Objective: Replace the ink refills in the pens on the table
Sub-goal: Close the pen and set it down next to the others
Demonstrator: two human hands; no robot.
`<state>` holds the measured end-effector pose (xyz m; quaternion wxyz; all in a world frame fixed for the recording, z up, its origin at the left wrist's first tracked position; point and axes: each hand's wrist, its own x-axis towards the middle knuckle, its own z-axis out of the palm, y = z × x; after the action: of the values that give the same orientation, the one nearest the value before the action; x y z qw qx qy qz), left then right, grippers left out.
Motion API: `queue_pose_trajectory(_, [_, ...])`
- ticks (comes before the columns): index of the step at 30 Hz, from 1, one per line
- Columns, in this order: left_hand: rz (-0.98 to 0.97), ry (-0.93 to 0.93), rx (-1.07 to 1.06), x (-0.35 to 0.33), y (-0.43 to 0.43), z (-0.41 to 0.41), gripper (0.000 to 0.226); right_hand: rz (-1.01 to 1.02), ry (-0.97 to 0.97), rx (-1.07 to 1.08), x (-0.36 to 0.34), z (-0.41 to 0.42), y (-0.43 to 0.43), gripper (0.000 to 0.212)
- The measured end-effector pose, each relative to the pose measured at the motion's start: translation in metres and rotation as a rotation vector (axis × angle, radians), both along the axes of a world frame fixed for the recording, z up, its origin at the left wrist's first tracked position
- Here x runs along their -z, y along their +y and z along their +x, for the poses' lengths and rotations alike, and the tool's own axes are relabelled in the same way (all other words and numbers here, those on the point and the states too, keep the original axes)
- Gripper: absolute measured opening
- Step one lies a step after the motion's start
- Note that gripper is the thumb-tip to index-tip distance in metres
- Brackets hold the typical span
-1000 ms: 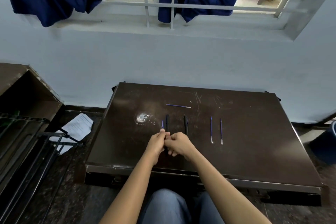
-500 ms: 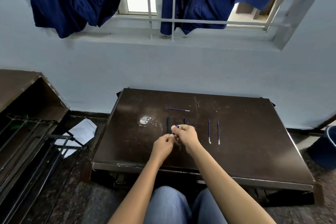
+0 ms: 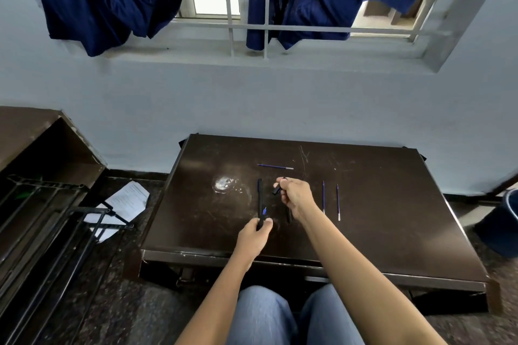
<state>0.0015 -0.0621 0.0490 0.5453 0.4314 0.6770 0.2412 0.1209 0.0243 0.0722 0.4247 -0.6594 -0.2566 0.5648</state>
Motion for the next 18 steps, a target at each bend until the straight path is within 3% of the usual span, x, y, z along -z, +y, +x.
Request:
queue_pose_trajectory(5, [-0.105,-0.178,-0.170,0.012,-0.001,-0.009,0.019,-0.037,-0.483,-0.143,0.046,0.013,0.007,0.010])
queue_pose_trajectory(18, [-0.022,-0.078,-0.052,0.027,0.008,-0.022,0.018,-0.022,-0.898,-0.629,0.076,-0.012,0.008,0.032])
